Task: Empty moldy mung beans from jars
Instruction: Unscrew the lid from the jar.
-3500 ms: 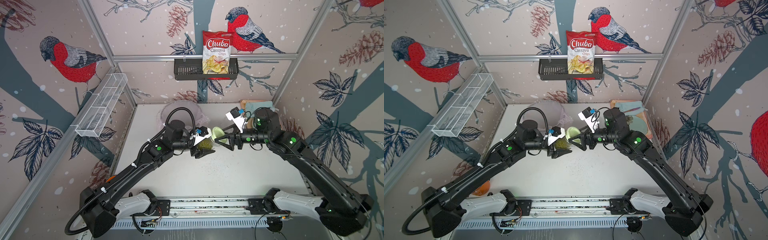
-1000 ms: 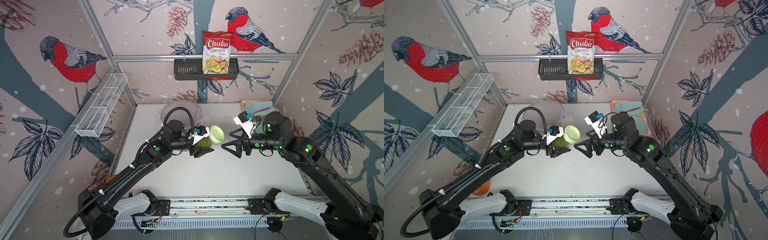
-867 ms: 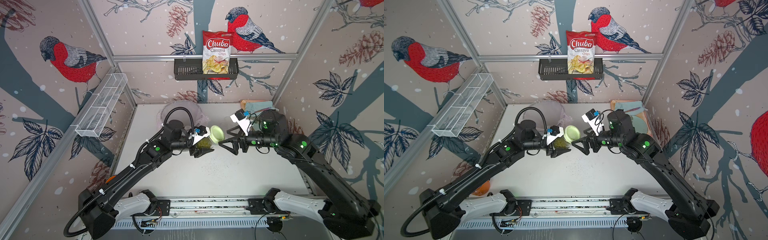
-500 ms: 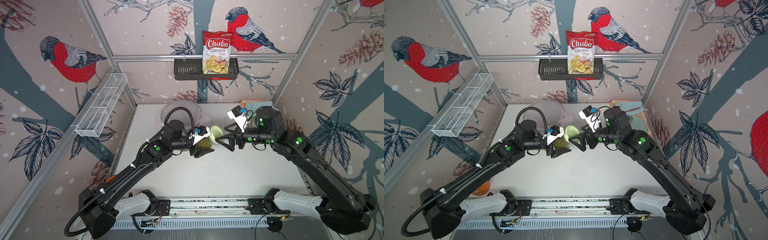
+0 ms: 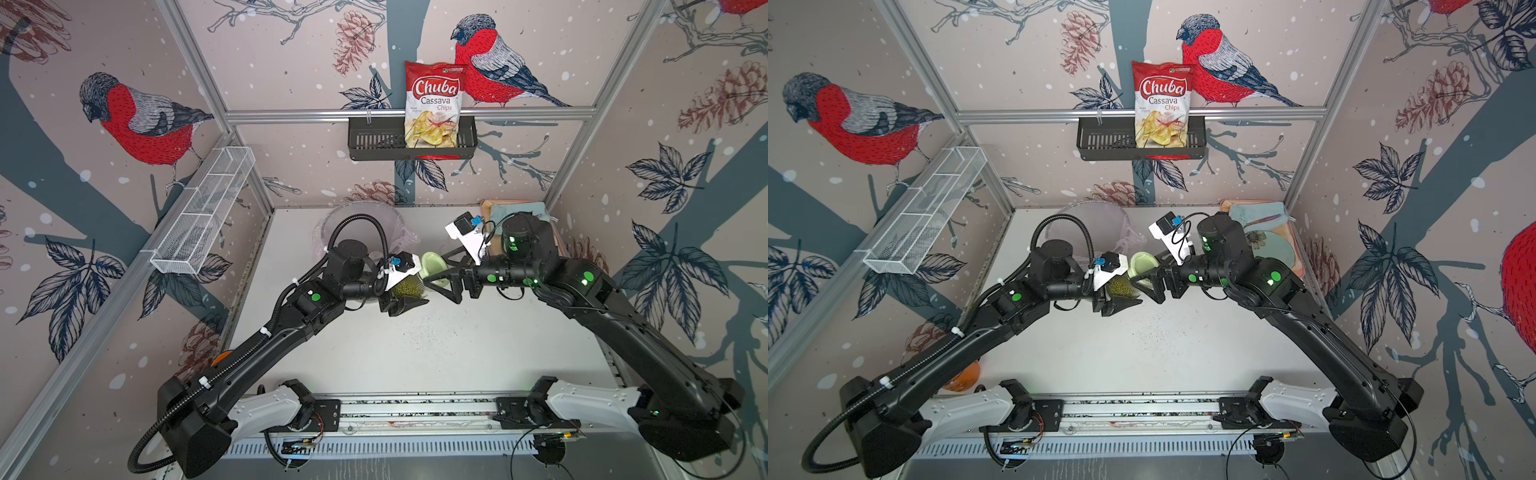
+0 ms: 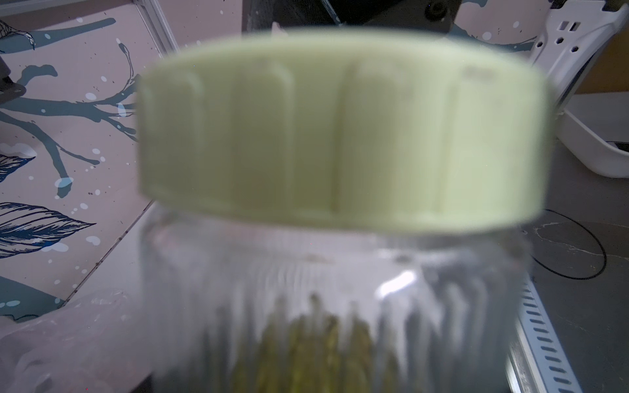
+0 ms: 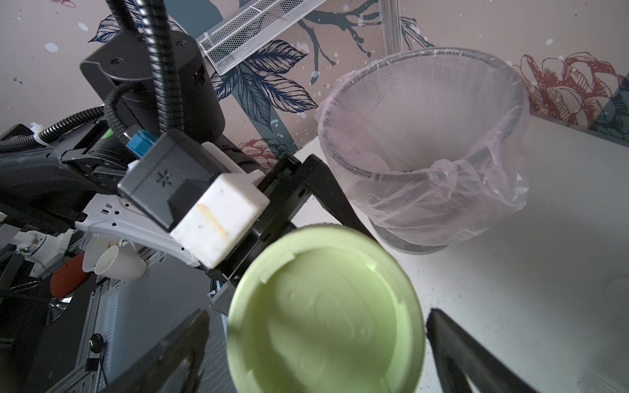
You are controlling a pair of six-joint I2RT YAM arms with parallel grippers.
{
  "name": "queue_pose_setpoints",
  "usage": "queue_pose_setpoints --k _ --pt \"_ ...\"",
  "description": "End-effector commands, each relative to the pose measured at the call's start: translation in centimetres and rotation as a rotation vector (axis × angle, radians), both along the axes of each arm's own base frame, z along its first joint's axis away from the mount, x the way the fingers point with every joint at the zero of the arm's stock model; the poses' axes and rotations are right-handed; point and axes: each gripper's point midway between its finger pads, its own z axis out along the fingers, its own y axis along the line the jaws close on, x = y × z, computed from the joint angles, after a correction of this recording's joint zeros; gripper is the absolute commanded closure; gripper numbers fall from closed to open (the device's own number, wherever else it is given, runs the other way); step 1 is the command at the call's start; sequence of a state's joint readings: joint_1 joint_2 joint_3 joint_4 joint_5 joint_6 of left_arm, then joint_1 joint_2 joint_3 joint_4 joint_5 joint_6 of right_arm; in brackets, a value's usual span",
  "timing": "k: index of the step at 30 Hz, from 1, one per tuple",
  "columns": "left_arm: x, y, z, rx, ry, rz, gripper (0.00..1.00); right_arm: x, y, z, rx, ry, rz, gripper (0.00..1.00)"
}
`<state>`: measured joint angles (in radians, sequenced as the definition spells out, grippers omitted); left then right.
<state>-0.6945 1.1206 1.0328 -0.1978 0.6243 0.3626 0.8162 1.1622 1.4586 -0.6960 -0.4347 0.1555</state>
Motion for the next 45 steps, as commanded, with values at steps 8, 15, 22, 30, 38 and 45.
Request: queue_pose_setpoints --k 8,15,22,30,38,45 --pt "0.2 -0.5 2.8 -0.088 -0.087 -0.018 1.0 -0.1 0.3 0.5 0.009 -0.024 0.011 0.14" --pt "0.2 -0.5 2.7 -0.087 -0.085 -0.018 1.0 -0.2 0.2 0.6 0.012 -0.028 0.016 0.2" --pt "0.2 -0.4 2.8 -0.088 -0.088 -0.016 1.0 -0.3 0.0 1.0 0.018 -0.04 0.013 0.2" --pt "0.2 -0.4 2.8 -0.088 -0.087 -0.016 1.0 -0.4 -0.2 1.7 0.036 -0.058 0.009 0.2" --pt "0.2 -0.4 2.7 -0.088 -0.089 -0.015 1.0 -0.2 -0.5 1.9 0.037 -0.064 -0.003 0.21" --pt "0.1 -0.4 2.9 -0.09 -0.089 -0.019 1.0 0.1 -0.8 2.3 0.046 -0.079 -0.021 0.23"
